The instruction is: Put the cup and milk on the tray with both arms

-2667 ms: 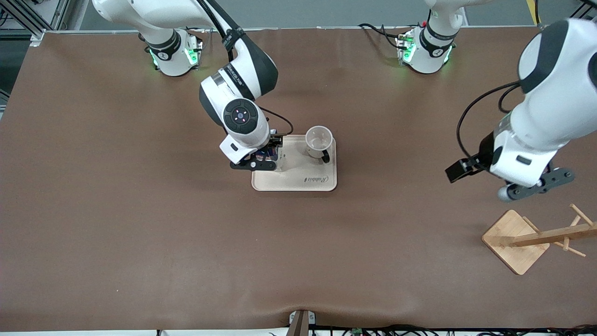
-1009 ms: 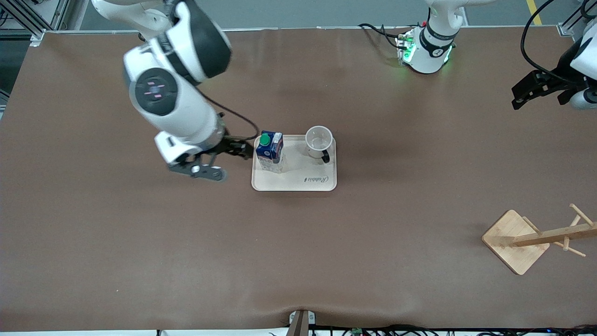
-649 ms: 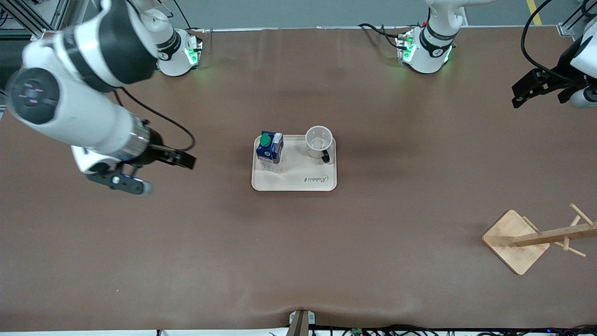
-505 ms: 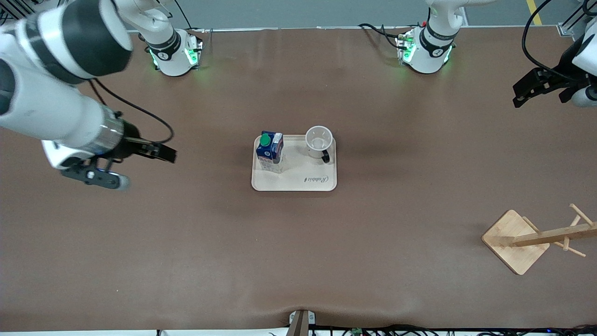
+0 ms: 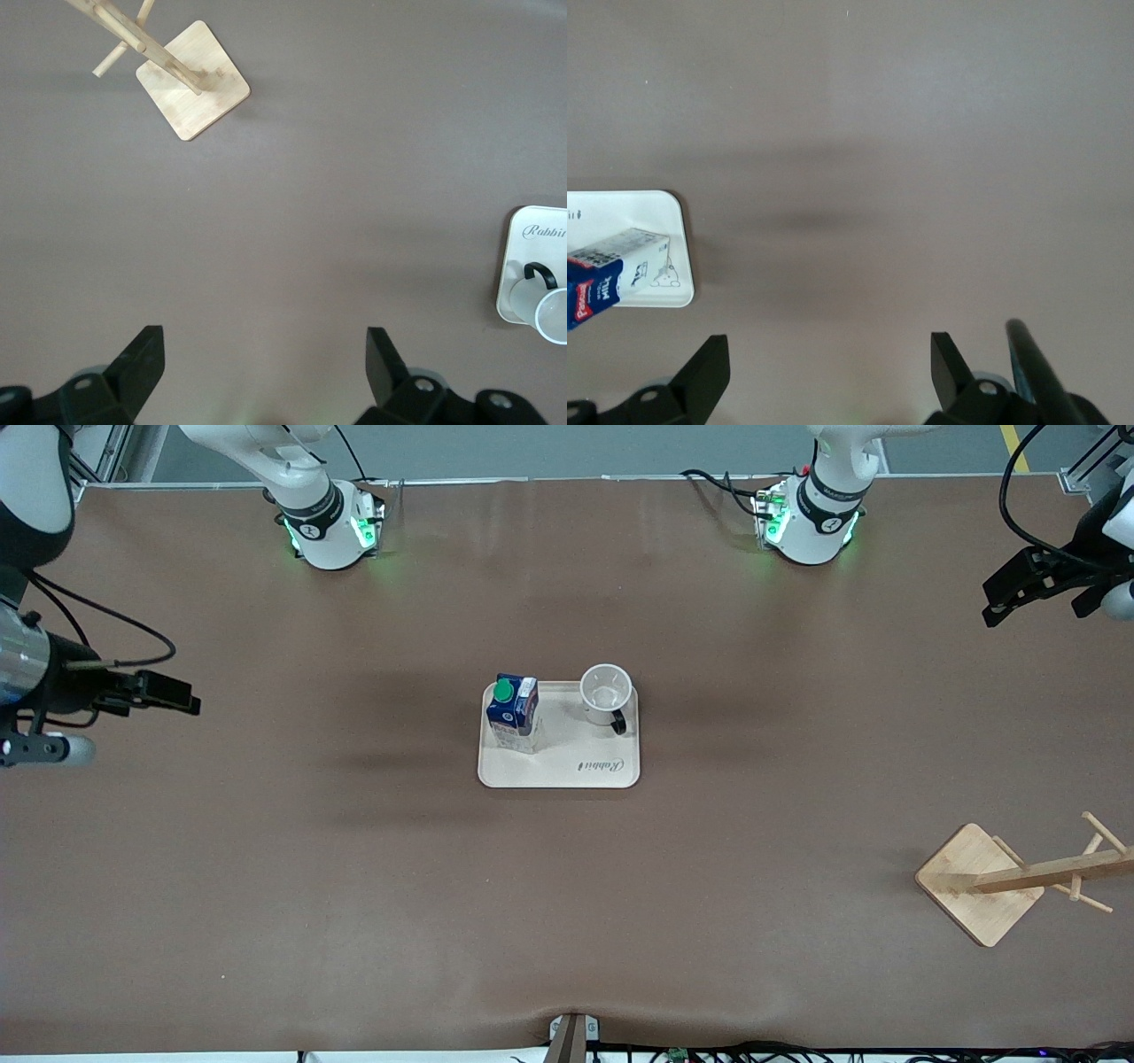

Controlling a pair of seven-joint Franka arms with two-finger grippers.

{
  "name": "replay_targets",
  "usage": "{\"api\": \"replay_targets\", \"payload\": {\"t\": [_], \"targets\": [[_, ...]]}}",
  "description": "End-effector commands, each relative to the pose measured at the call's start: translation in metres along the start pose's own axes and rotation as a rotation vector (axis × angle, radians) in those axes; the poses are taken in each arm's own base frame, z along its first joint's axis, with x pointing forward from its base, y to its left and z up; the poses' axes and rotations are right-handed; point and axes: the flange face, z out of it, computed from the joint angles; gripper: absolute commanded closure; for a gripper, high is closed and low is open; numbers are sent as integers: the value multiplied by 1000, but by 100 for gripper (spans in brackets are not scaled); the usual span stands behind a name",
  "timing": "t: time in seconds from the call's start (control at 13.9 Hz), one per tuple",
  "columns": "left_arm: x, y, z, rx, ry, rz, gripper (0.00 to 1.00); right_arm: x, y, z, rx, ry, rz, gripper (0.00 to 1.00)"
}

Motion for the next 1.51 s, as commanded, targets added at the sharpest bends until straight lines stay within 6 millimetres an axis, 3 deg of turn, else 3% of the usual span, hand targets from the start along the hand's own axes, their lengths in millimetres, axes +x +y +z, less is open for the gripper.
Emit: {"api": "replay_targets", "payload": {"t": [0.0, 0.14, 0.22, 0.5, 0.58, 0.86, 1.44], "targets": [[4, 4, -5, -10, -3, 11, 0, -61, 2, 7, -15, 12, -9, 0], [3, 8, -3, -13, -7, 19, 0, -59, 46, 24, 1, -13, 64, 0], [2, 7, -3, -16, -14, 20, 0, -58, 52, 20, 1, -9, 74, 0], [-1, 11, 0, -17, -40, 31, 0, -49, 55, -48, -9, 122, 82, 0], [-3, 12, 1, -24, -53, 34, 0, -49, 54, -55, -9, 136, 77, 0], [-4, 13, 2, -30, -65, 35, 0, -48, 67, -52, -6, 131, 98, 0], [-5, 17, 6, -28, -88, 45, 0, -47, 61, -58, -93, 143, 89, 0]]}}
